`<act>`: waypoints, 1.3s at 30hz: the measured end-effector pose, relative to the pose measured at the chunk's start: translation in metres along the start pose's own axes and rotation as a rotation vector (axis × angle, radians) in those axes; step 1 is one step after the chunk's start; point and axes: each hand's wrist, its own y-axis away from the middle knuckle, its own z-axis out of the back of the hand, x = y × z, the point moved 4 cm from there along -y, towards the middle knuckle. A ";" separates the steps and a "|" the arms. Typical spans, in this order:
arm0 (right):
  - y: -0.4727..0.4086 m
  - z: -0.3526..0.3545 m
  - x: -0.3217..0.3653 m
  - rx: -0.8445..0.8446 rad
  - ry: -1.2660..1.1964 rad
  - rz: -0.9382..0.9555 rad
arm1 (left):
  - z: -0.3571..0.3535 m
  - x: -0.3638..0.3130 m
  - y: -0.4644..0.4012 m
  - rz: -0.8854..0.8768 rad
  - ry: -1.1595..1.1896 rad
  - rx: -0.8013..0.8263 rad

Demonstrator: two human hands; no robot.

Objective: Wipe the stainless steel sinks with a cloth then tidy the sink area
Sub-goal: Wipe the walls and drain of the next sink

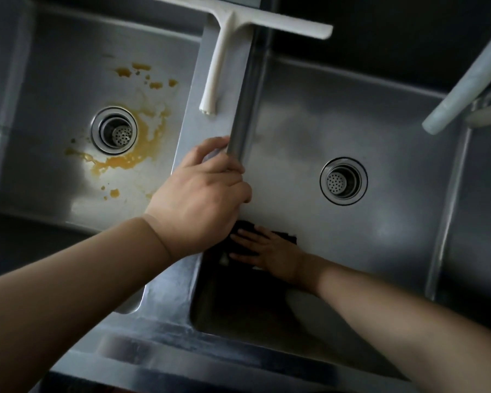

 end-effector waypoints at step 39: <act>0.044 0.063 -0.010 -0.145 -0.181 -0.465 | 0.004 -0.003 0.004 0.050 -0.042 0.018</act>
